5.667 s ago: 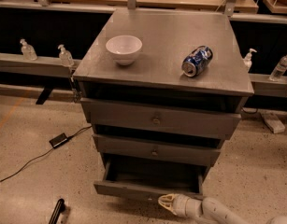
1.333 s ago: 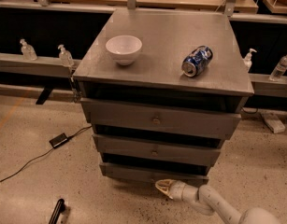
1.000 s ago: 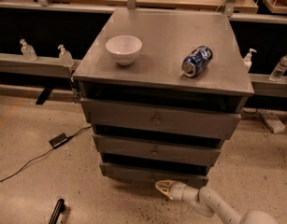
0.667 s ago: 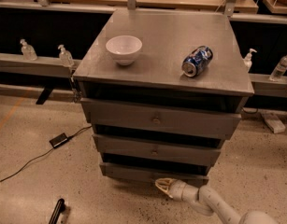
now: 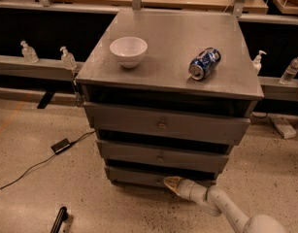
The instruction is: Close bottom drawer
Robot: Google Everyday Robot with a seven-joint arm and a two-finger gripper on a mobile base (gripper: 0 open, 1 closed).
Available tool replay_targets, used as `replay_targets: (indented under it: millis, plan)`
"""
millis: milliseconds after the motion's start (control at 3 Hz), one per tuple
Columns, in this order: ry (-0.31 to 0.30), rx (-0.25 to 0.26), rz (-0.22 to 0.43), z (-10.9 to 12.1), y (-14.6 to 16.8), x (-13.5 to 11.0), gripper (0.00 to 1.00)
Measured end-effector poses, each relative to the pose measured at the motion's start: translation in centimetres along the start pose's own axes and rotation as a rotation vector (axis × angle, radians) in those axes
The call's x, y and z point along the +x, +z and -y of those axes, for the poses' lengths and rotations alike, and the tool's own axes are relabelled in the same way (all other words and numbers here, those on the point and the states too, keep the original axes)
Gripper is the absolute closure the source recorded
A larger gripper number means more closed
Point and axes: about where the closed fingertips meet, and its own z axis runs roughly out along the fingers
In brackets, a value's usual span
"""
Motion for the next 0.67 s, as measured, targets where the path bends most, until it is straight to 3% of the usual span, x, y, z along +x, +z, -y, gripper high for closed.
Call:
replay_targets:
  millis: [333, 667]
  plan:
    - [0.048, -0.028, -0.01, -0.3, 0.9, 1.3, 1.0]
    - [0.053, -0.065, 0.018, -2.2, -0.2, 2.1, 1.0]
